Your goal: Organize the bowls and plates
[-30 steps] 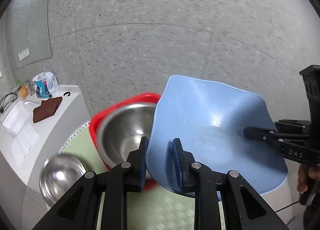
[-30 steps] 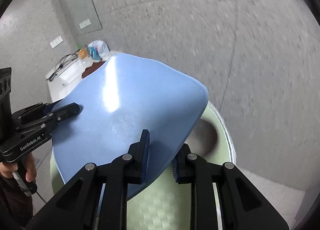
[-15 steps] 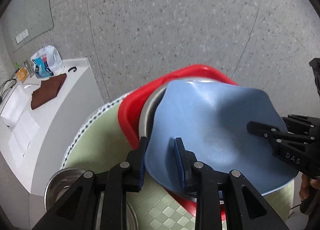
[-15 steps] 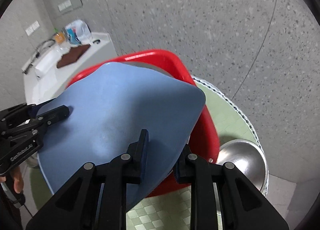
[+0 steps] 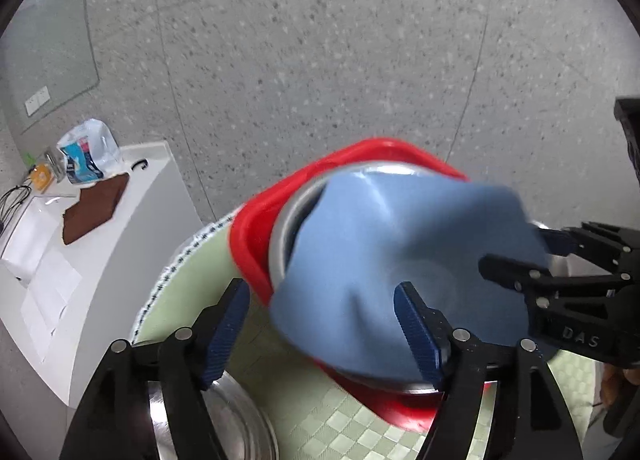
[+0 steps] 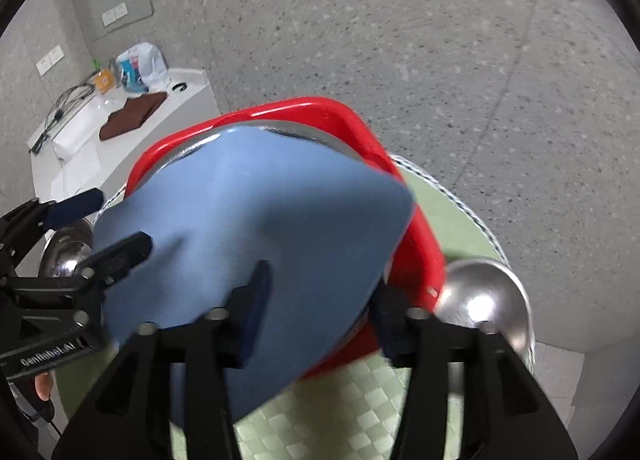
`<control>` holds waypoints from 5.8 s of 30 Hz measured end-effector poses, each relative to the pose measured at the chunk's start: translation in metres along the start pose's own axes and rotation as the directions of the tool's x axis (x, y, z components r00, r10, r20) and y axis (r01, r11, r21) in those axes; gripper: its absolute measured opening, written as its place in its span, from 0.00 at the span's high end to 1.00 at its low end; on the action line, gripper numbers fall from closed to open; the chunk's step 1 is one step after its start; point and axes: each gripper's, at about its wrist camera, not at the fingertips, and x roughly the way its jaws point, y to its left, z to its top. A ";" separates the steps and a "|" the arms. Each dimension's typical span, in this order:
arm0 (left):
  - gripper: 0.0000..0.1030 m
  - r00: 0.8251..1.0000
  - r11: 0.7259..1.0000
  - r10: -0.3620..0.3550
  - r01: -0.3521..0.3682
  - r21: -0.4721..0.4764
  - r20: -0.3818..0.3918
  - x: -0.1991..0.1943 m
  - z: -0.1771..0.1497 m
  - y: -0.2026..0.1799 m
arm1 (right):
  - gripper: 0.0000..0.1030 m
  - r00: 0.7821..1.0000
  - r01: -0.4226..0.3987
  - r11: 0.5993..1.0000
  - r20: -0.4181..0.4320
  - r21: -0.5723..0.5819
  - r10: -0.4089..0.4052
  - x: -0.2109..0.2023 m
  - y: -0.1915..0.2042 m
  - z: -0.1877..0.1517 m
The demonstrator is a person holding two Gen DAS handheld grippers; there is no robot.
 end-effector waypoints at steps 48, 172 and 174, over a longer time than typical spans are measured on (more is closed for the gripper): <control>0.90 0.970 0.973 -0.229 0.230 -0.009 0.080 -0.179 -0.146 0.055 | 0.88 0.969 -0.240 0.965 0.079 0.109 0.233 -0.108 0.084 -0.120; 0.89 0.999 0.914 0.053 -0.053 -0.402 -0.010 -0.095 -0.061 0.150 | 0.89 0.924 -0.378 0.926 -0.067 -0.008 0.377 -0.003 0.189 -0.023; 0.89 0.999 0.917 0.039 -0.050 -0.395 -0.036 -0.077 -0.055 0.159 | 0.89 0.930 -0.359 0.933 -0.089 -0.007 0.357 0.007 0.190 -0.025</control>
